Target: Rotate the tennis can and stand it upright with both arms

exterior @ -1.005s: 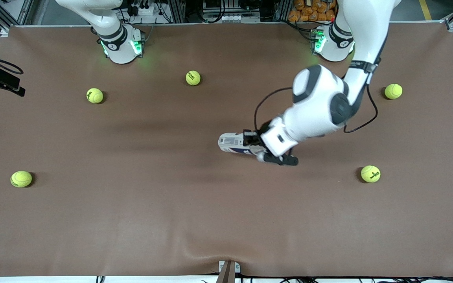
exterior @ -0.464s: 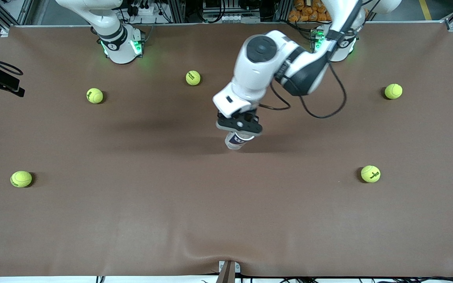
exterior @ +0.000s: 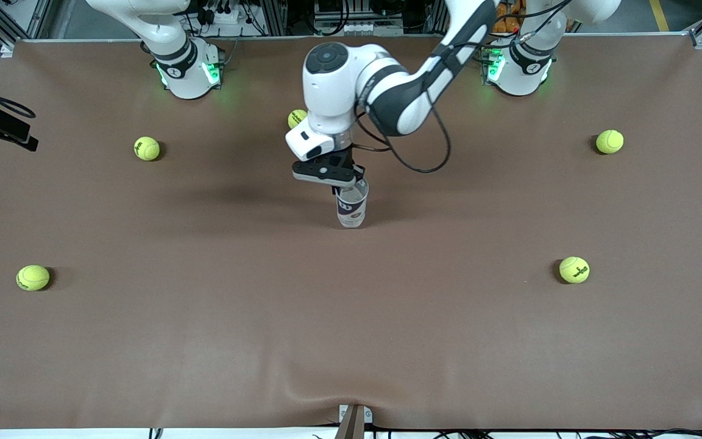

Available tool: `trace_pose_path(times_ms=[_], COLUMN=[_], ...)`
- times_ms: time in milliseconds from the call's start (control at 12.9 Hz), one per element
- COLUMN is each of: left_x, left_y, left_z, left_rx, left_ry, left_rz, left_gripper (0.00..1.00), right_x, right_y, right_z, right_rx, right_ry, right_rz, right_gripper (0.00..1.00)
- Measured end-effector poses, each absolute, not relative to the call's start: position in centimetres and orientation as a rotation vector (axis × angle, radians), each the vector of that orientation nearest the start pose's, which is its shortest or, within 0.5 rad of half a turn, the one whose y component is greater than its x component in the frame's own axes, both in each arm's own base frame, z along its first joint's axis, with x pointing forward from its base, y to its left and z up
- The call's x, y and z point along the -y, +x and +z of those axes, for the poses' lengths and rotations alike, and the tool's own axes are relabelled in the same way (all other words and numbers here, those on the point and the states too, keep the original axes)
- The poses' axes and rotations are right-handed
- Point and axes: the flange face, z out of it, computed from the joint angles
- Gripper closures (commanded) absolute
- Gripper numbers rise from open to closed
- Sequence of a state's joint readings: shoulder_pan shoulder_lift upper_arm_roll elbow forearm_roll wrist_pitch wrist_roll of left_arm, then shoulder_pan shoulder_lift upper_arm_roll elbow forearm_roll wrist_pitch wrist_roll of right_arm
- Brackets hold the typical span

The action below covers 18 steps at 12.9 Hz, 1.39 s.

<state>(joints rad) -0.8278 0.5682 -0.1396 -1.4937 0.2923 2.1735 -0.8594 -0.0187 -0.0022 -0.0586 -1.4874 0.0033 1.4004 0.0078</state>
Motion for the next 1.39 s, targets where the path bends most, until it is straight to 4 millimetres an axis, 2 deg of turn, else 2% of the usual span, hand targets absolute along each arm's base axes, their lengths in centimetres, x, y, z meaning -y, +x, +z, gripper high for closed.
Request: trace_pose_path(times_ms=[77,155,309,386,618,850,1005,1082,1391], left_x=[57.9,58.1,57.8,57.8,58.3,56.8,54.5,52.6,42.5], left_y=[43.0,43.2,43.9,44.3,45.0,45.7,46.7,47.4,50.8], left_z=[35.0,34.8,34.0,34.4,37.6,41.9,46.0,48.4,57.2], left_rx=[-0.372,-0.37,-0.355,-0.349,-0.335,-0.284,-0.215,-0.161,0.04], left_ry=[-3.092,-3.091,-3.085,-3.091,-3.124,-3.111,-3.092,-3.08,-3.027], left_rz=[-0.338,-0.339,-0.335,-0.348,-0.415,-0.439,-0.452,-0.452,-0.442], left_gripper=[0.26,0.0,0.0,0.0,0.0,0.0,0.0,0.0,0.0], right_x=[4.2,4.3,4.9,5.2,5.2,5.2,5.2,5.2,5.0], right_y=[53.4,53.4,53.3,53.3,53.3,53.3,53.3,53.3,53.3], right_z=[65.1,65.3,65.6,65.7,65.7,65.7,65.7,65.7,65.7], right_rx=[-0.136,-0.141,-0.159,-0.166,-0.169,-0.169,-0.169,-0.169,-0.162], right_ry=[-3.132,-3.133,-3.134,-3.133,-3.133,-3.133,-3.133,-3.133,-3.134], right_rz=[0.128,0.124,0.114,0.111,0.109,0.108,0.108,0.108,0.11], right_gripper=[0.0,0.0,0.0,0.0,0.0,0.0,0.0,0.0,0.0])
